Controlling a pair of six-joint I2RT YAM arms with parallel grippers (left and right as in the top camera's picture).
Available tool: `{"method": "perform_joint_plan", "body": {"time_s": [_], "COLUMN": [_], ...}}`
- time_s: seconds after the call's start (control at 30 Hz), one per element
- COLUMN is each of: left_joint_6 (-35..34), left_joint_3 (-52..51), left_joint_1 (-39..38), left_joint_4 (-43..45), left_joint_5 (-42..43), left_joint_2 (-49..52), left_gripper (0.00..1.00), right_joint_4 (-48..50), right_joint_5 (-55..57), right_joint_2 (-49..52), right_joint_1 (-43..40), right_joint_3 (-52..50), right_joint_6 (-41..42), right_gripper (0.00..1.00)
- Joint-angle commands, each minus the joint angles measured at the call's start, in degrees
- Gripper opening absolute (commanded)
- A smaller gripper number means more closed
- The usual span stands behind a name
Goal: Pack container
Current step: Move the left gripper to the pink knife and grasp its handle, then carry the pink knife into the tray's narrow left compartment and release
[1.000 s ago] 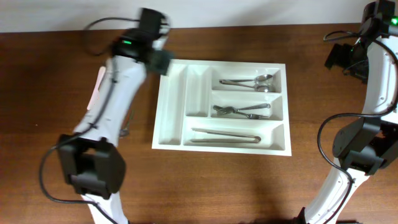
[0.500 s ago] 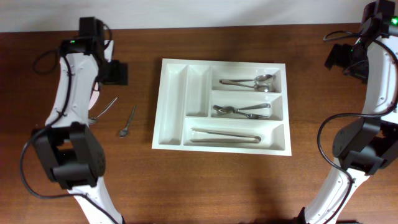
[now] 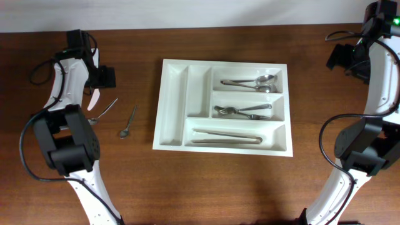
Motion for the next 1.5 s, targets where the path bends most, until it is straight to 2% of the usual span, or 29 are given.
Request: {"method": "perform_joint_plan", "body": {"time_s": [0.0,0.3,0.33,0.37,0.5,0.53,0.63,0.7,0.73,0.8,1.2,1.47], "left_joint_6": [1.2,1.1,1.1,1.1,-0.5,-0.9,-1.3,-1.3,-1.5,-1.6,-3.5,-3.4], "left_joint_3": [-0.1,-0.1,-0.1,-0.1,-0.1,-0.1,-0.1,-0.1,-0.1,-0.1,1.5,11.8], "left_joint_1": [0.7,1.3,1.4,1.6,1.7,1.7,1.7,1.7,1.7,1.7,1.7,1.5], "left_joint_4": [1.3,3.3,3.3,3.2,3.1,3.0,2.8,2.8,2.8,2.7,-0.6,-5.9], "left_joint_5": [0.2,0.2,0.4,1.3,4.4,4.7,5.2,5.2,5.2,5.2,5.1,5.1], "left_joint_2": [3.2,6.9,7.6,8.3,11.5,12.0,13.6,13.9,13.9,13.9,13.7,11.4], "left_gripper": [0.99,1.0,0.95,0.77,0.45,0.4,0.38,0.27,0.13,0.02,0.02,0.02], "right_joint_4": [0.0,0.0,0.0,0.0,0.0,0.0,0.0,0.0,0.0,0.0,0.0,0.0], "right_joint_5": [0.9,0.9,0.9,0.9,0.9,0.9,0.9,0.9,0.9,0.9,0.9,0.9], "right_joint_2": [0.3,0.3,0.3,0.3,0.3,0.3,0.3,0.3,0.3,0.3,0.3,0.3], "right_joint_1": [0.3,0.3,0.3,0.3,0.3,0.3,0.3,0.3,0.3,0.3,0.3,0.3], "right_joint_3": [-0.3,-0.3,-0.3,-0.3,-0.3,-0.3,-0.3,-0.3,-0.3,-0.3,-0.3,-0.3], "right_joint_6": [0.0,0.0,0.0,0.0,0.0,0.0,0.0,0.0,0.0,0.0,0.0,0.0], "right_gripper": [0.99,0.99,0.99,0.99,0.99,0.99,0.99,0.99,0.99,0.99,0.99,0.99]}}
